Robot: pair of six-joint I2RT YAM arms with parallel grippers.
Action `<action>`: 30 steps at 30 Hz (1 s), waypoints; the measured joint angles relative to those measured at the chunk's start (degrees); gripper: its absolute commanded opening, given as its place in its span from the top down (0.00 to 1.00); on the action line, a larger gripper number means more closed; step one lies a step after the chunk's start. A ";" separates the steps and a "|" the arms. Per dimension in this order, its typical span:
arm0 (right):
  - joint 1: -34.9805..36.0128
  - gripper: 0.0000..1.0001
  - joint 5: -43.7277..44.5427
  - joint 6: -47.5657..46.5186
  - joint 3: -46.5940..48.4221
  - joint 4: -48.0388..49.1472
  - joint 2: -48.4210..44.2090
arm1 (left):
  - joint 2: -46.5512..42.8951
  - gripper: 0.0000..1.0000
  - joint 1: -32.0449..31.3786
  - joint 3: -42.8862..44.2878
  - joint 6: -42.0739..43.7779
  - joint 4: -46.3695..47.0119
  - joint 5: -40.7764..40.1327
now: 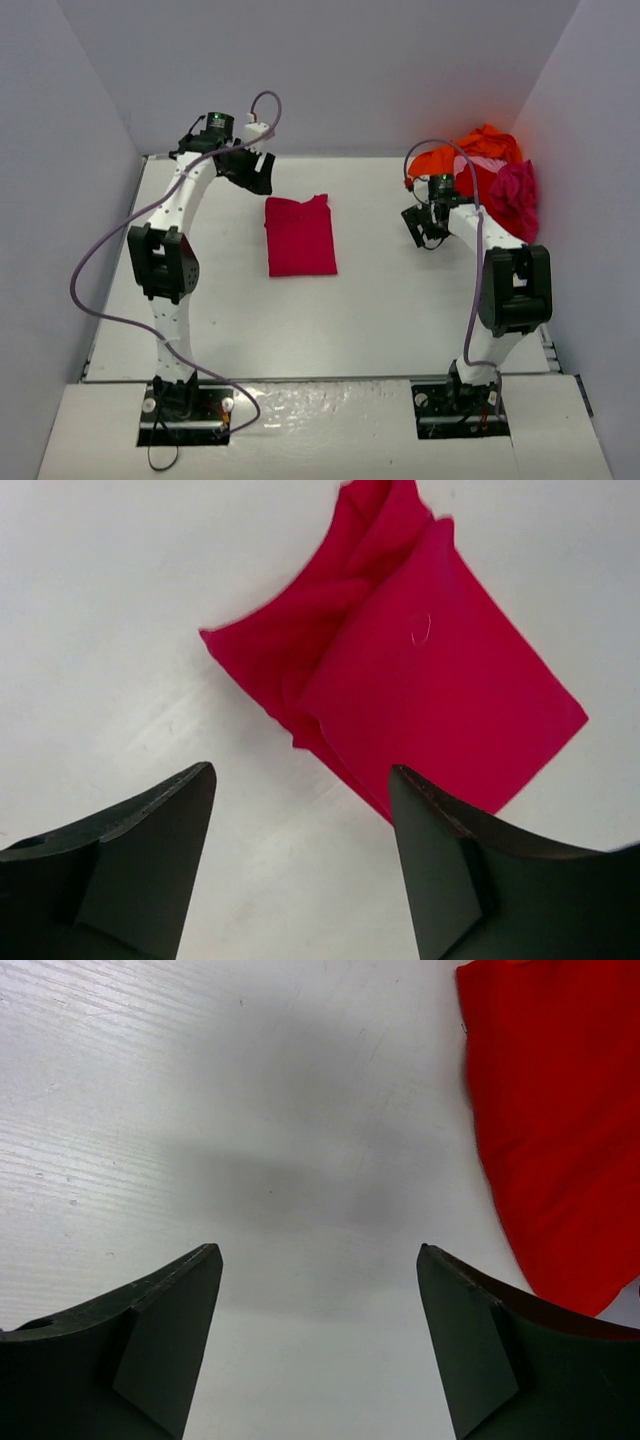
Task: Fold and stack the t-shirts
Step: Smooth out wrinkles on the folded tshirt, then put the neatly folded tshirt into the corner of the board with the left arm
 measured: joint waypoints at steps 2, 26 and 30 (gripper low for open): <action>0.00 0.24 0.00 0.03 0.00 -0.02 0.00 | -2.21 0.35 1.67 -5.60 -0.53 -1.17 1.61; 0.00 0.23 0.00 0.20 -0.81 -0.02 -0.02 | -15.55 1.00 -2.50 -28.37 0.33 3.49 8.34; 0.00 0.23 -0.02 0.20 -0.81 -0.04 -0.02 | -17.06 1.00 -7.71 -27.98 4.03 3.37 5.20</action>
